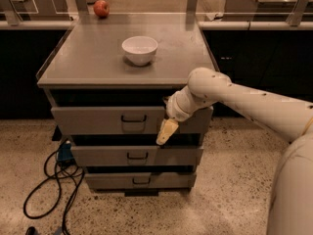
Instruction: Open top drawer
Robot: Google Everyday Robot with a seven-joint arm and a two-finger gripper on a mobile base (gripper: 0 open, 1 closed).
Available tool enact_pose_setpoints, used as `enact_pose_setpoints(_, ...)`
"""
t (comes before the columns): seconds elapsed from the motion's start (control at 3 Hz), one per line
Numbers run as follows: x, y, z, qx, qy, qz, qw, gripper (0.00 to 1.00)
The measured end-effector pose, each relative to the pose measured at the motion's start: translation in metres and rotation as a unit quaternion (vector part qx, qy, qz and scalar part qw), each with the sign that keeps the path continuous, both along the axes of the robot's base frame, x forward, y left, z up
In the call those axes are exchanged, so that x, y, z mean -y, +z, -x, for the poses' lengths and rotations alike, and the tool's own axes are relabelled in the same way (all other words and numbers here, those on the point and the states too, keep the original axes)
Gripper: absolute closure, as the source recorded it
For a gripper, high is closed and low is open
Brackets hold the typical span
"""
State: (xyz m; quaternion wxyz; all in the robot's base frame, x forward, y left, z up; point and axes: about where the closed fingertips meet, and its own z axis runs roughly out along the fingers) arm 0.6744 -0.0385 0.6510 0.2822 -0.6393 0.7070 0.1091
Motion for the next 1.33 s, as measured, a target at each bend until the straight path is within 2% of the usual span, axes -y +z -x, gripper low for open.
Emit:
enact_pose_setpoints(0.33,0.0,0.0,0.0,0.0,0.0,0.0,1.0,0.19)
enact_pose_setpoints(1.33,-0.0001,0.0003,0.0,0.0,0.0,0.0,1.0,0.89)
